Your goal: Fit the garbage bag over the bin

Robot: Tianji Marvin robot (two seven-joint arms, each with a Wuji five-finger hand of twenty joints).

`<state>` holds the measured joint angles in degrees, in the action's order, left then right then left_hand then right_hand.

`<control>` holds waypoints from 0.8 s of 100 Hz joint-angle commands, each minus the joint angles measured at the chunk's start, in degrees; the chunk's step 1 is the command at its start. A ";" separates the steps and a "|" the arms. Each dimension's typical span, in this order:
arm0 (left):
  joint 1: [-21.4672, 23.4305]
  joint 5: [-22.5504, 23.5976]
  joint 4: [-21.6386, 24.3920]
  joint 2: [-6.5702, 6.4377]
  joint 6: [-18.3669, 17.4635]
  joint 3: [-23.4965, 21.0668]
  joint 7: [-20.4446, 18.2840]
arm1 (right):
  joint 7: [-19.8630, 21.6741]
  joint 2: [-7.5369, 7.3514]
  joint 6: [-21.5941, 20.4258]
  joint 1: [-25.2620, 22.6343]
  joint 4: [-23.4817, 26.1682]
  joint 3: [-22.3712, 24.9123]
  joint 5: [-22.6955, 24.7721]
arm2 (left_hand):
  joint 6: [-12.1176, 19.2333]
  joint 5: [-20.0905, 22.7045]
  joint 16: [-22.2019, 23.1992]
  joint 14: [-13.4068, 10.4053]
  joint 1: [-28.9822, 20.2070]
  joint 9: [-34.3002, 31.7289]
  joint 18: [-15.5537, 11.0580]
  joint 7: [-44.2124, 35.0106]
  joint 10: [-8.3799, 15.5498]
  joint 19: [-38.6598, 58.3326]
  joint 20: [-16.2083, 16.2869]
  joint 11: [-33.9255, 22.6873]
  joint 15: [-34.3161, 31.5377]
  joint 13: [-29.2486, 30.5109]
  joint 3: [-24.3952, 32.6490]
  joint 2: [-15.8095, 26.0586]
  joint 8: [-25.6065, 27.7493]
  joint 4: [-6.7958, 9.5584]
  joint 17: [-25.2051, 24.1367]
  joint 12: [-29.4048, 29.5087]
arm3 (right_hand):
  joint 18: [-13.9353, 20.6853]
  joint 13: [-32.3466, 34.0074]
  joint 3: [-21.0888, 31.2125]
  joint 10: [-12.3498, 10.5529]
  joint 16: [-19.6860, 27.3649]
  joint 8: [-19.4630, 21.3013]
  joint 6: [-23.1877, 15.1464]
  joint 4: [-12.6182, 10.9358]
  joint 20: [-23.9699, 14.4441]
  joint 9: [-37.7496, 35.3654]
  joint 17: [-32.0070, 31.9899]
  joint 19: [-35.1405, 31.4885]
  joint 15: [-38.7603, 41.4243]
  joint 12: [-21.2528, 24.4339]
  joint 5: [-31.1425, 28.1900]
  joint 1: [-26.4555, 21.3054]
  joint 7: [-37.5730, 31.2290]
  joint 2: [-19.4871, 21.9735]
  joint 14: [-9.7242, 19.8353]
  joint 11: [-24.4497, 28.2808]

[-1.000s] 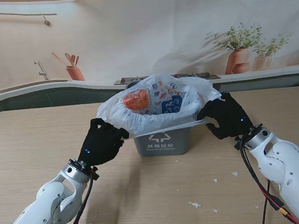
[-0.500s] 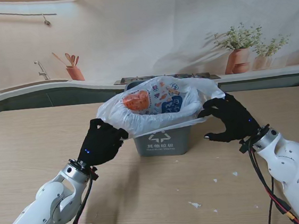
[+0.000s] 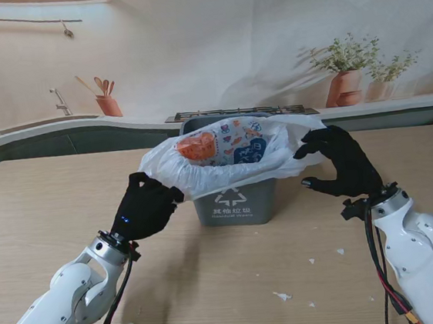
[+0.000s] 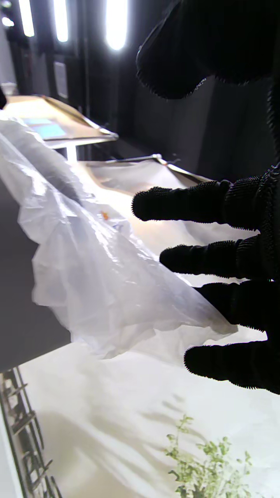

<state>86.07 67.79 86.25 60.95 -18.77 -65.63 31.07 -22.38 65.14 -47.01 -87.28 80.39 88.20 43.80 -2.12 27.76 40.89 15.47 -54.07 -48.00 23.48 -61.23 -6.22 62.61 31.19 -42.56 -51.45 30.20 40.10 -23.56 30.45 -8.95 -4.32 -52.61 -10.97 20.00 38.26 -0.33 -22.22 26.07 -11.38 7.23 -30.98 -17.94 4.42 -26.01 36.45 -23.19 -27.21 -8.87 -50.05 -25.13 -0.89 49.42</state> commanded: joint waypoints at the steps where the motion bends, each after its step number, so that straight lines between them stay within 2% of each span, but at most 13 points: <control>1: 0.45 0.09 -0.01 -0.14 0.22 -0.48 -0.76 | -0.42 0.95 0.08 -0.70 2.09 0.52 -0.33 | 0.47 2.80 1.34 1.86 -1.12 -0.90 1.67 -3.84 -1.08 -1.20 -0.51 -1.15 -0.58 -0.26 1.20 0.12 0.83 -0.40 -0.54 -1.54 | 0.20 -0.88 -1.45 0.10 -1.25 0.92 -1.08 -2.52 -1.53 -0.55 0.15 2.70 0.99 -1.02 2.10 -1.49 -0.38 1.30 -3.48 2.66; 4: 0.47 0.08 0.07 -0.13 0.17 -0.53 -0.78 | -0.81 1.01 -0.08 -0.99 3.01 0.78 0.03 | 0.41 2.78 1.35 1.86 -1.16 -0.89 1.67 -3.82 -1.09 -1.20 -0.51 -1.14 -0.58 -0.28 1.19 0.13 0.82 -0.40 -0.54 -1.54 | 0.28 -0.96 -1.55 -0.13 -1.33 0.82 -1.01 -2.59 -1.65 -0.88 0.15 2.76 1.14 -1.20 2.97 -1.82 -0.11 1.39 -3.30 3.10; 5: 0.47 0.08 0.09 -0.13 0.15 -0.54 -0.80 | -0.90 1.01 -0.12 -1.08 3.31 0.86 0.15 | 0.42 2.78 1.35 1.83 -1.16 -0.79 1.67 -3.83 -1.76 -1.20 -0.51 -1.08 -0.58 -0.29 1.17 0.12 0.83 -0.40 -0.54 -1.52 | 0.30 -1.04 -1.56 -0.17 -1.34 0.78 -0.98 -2.62 -1.68 -0.89 0.15 2.77 1.16 -1.25 3.25 -1.95 -0.02 1.38 -3.21 3.20; 12: 0.38 0.30 0.18 -0.20 -0.04 -0.53 -0.85 | -0.69 0.94 -0.36 -1.78 5.60 1.52 0.83 | 0.49 2.80 1.36 1.79 -1.12 -0.90 1.67 -3.85 -1.10 -1.20 -0.51 -1.16 -0.61 -0.24 1.11 0.14 0.85 -0.41 -0.54 -1.55 | 0.47 -1.45 -1.38 -0.64 -1.43 0.54 -0.50 -2.86 -1.88 -0.22 0.12 2.85 1.30 -1.45 5.11 -3.87 0.49 1.12 -2.98 3.58; 22: 0.14 0.28 -0.01 -0.19 -0.09 -0.34 -0.74 | -0.77 0.89 -0.02 -2.28 8.07 1.90 1.54 | 0.50 2.79 1.37 1.89 -1.16 -0.86 1.67 -3.86 -1.08 -1.20 -0.51 -1.11 -0.61 -0.27 1.07 0.20 0.88 -0.39 -0.54 -1.54 | 0.64 -1.47 -4.07 -0.73 -1.79 -0.37 -0.11 -3.27 -3.04 -0.44 0.19 3.00 2.15 -1.69 5.15 -7.59 0.38 1.57 -2.91 4.49; 37: -0.01 0.16 -0.26 -0.16 -0.13 -0.15 -0.57 | 0.85 0.85 0.54 -3.12 10.90 1.95 0.35 | 0.52 2.77 1.36 1.81 -1.20 -0.93 1.67 -3.85 -1.08 -1.20 -0.50 -1.12 -0.58 -0.29 1.04 0.19 0.88 -0.37 -0.54 -1.56 | 0.62 -1.64 -4.17 -0.80 -1.82 -0.96 -0.31 -3.59 -3.40 -0.07 0.10 3.10 2.18 -1.60 6.10 -6.61 0.91 1.12 -3.09 4.27; 46: 0.02 0.02 -0.29 -0.10 -0.12 -0.14 -0.42 | -1.32 0.79 1.62 -3.49 11.78 2.18 2.76 | 0.50 2.84 1.37 1.82 -1.21 -0.94 1.67 -3.86 -1.10 -1.20 -0.50 -1.12 -0.61 -0.24 1.03 0.12 0.89 -0.36 -0.54 -1.58 | 0.84 -3.07 -2.00 -0.92 -1.83 -1.52 0.12 -3.72 -4.26 2.28 -0.95 3.34 2.14 -1.56 8.67 -3.32 1.40 0.66 -3.02 4.23; 52: -0.07 -0.08 -0.36 -0.08 -0.19 -0.08 -0.40 | -3.50 0.92 2.74 -3.81 12.39 2.28 3.86 | 0.52 2.87 1.37 1.77 -1.18 -0.97 1.67 -3.85 -1.14 -1.21 -0.50 -1.12 -0.62 -0.19 1.04 0.14 0.88 -0.36 -0.54 -1.58 | 1.58 -5.77 -0.98 -1.18 -1.96 -1.62 0.61 -3.57 -5.04 6.38 -2.49 3.68 2.37 -1.49 12.88 -1.59 1.70 0.71 -2.47 4.54; 60: -0.21 -0.03 -0.45 -0.10 -0.34 -0.01 -0.36 | -4.36 1.19 3.33 -4.39 13.60 2.67 3.63 | 0.50 2.85 1.36 1.78 -1.21 -0.94 1.67 -3.83 -1.09 -1.21 -0.50 -1.09 -0.58 -0.24 1.09 0.13 0.88 -0.33 -0.54 -1.58 | 2.46 -8.35 -0.61 -1.29 -1.75 -1.79 1.13 -3.49 -5.81 8.46 -3.82 3.76 2.03 -0.56 15.96 -1.59 2.15 0.53 -1.88 3.19; 69: -0.27 -0.07 -0.53 -0.10 -0.44 0.02 -0.29 | -5.27 1.65 1.49 -5.22 15.49 3.58 3.59 | 0.53 2.85 1.36 1.74 -1.14 -0.98 1.67 -3.82 -1.11 -1.21 -0.50 -1.11 -0.59 -0.23 1.07 0.11 0.89 -0.35 -0.54 -1.59 | 2.82 -8.72 -0.61 -1.36 -1.68 -2.06 2.75 -3.41 -6.29 8.43 -3.95 3.65 2.09 -0.25 16.49 -2.92 2.31 -0.02 -1.40 2.87; 80: -0.29 -0.12 -0.55 -0.08 -0.37 0.06 -0.33 | -8.50 1.99 -2.97 -5.71 17.96 4.63 7.68 | 0.49 2.89 1.37 1.83 -1.15 -0.95 1.67 -3.83 -1.03 -1.21 -0.50 -1.08 -0.60 -0.22 1.08 0.12 0.90 -0.34 -0.54 -1.58 | 3.86 -9.84 -1.67 -2.21 -1.39 -3.19 5.12 -3.37 -6.88 8.28 -3.84 4.00 1.93 0.01 16.61 -5.22 2.10 -0.18 -0.66 2.76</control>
<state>85.70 67.80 85.70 60.78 -19.09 -65.69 31.44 -30.02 66.80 -48.66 -92.62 95.98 93.05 49.52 -2.10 29.08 40.92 16.11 -54.07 -48.34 23.95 -63.30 -6.27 62.59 31.16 -42.56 -51.45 30.20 40.10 -23.56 30.68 -8.95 -4.31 -52.65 -9.28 12.24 36.39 -0.57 -23.59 24.02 -8.34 7.23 -36.60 -11.48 1.17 -24.00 38.16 -23.34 -12.17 -12.73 -48.45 -25.20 -3.21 52.57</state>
